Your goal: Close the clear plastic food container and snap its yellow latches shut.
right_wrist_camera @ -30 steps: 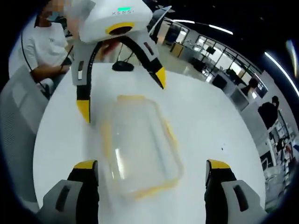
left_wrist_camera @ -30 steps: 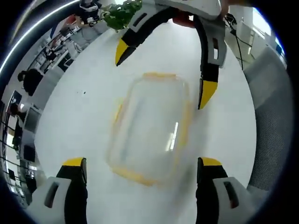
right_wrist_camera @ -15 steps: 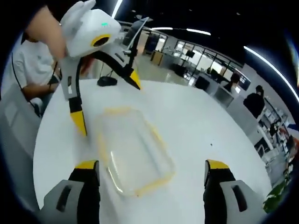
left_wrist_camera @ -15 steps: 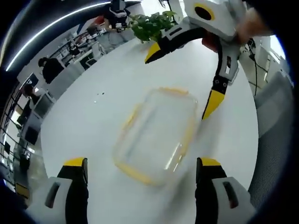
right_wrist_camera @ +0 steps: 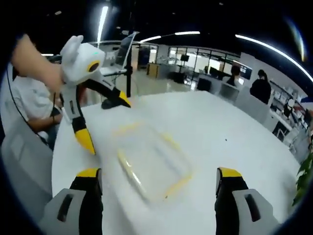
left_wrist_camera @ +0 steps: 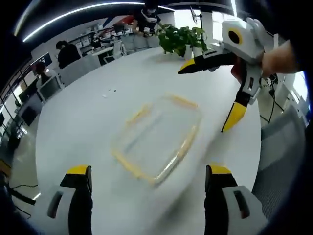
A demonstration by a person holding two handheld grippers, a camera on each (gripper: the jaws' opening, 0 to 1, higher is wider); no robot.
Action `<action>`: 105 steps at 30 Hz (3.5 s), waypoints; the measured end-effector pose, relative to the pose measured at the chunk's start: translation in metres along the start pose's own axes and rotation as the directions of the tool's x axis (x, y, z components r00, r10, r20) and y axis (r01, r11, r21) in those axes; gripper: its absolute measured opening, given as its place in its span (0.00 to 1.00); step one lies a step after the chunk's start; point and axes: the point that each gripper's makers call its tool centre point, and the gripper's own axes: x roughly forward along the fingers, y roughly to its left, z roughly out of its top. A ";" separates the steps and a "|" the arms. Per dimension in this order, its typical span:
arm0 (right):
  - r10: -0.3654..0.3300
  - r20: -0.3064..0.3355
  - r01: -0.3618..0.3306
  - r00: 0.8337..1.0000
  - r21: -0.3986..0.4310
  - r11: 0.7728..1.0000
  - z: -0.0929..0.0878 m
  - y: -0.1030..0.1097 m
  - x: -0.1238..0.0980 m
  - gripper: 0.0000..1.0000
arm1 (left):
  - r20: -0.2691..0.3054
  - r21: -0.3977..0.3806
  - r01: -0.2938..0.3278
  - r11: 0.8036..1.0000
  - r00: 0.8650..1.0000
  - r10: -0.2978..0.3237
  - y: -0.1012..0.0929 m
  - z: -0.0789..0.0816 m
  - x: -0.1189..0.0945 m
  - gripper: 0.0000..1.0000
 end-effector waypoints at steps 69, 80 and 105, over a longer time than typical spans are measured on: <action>-0.148 0.144 0.098 0.978 0.308 0.946 -0.013 0.058 -0.086 0.94 | 0.311 -0.495 0.065 0.866 0.944 0.108 -0.036 -0.059 -0.096 0.94; -0.148 0.136 0.101 0.980 0.308 0.946 -0.023 0.071 -0.102 0.94 | 0.303 -0.493 0.073 0.867 0.949 0.093 -0.054 -0.073 -0.107 0.93; -0.191 0.138 0.129 0.972 0.364 0.923 -0.036 0.084 -0.119 0.94 | 0.309 -0.498 0.093 0.862 0.948 0.076 -0.073 -0.085 -0.113 0.91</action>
